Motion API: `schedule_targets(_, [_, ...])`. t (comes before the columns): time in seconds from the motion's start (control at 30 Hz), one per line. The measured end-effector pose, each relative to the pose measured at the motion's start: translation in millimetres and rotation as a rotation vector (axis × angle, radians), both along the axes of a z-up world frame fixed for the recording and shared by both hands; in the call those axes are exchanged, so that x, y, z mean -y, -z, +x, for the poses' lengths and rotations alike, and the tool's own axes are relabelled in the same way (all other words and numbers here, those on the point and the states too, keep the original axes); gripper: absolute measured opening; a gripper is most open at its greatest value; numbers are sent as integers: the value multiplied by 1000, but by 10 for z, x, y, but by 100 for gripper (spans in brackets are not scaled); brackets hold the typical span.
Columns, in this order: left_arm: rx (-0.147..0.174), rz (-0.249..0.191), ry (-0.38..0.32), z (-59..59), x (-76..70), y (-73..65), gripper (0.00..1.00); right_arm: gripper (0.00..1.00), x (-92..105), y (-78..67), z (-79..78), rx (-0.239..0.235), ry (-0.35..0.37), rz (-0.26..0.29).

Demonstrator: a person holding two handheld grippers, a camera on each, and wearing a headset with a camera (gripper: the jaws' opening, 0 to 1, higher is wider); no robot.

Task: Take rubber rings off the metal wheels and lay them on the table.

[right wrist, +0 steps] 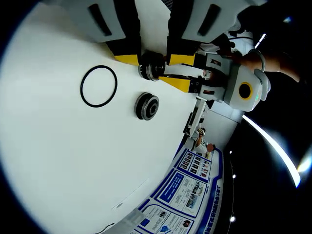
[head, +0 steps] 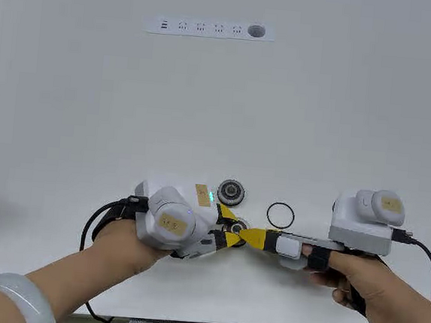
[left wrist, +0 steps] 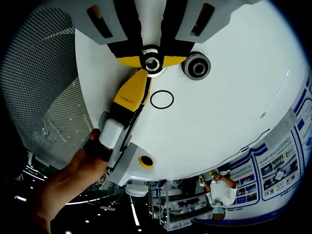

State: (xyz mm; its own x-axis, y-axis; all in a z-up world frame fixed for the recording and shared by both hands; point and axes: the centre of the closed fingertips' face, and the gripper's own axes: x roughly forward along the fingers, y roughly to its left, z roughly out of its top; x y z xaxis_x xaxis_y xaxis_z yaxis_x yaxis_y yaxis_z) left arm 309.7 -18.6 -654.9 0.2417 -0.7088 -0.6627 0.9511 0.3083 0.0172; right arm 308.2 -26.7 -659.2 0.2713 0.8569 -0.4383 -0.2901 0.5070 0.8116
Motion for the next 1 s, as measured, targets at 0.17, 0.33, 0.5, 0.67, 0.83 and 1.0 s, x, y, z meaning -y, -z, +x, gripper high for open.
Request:
schedule_targets(0.17, [1, 1, 0, 1, 0, 1, 13, 18, 0, -24, -5, 2, 0, 8])
schedule_targets(0.33, [1, 2, 0, 3, 0, 4, 13, 14, 35, -21, 12, 9, 6, 3])
schedule_targets(0.5, [1, 2, 1, 4, 4, 0, 13, 9, 44, -18, 32, 20, 5, -5])
schedule_targets(0.67, [-1, 1, -1, 7, 5, 3, 13, 4, 60, 13, 49, 29, 7, -32])
schedule_targets(0.83, [-2, 2, -1, 8, 3, 8, 13, 4, 65, 18, 52, 31, 5, -34])
schedule_targets(1.0, [-2, 3, -1, 6, 4, 9, 13, 2, 69, 13, 53, 29, 11, -30])
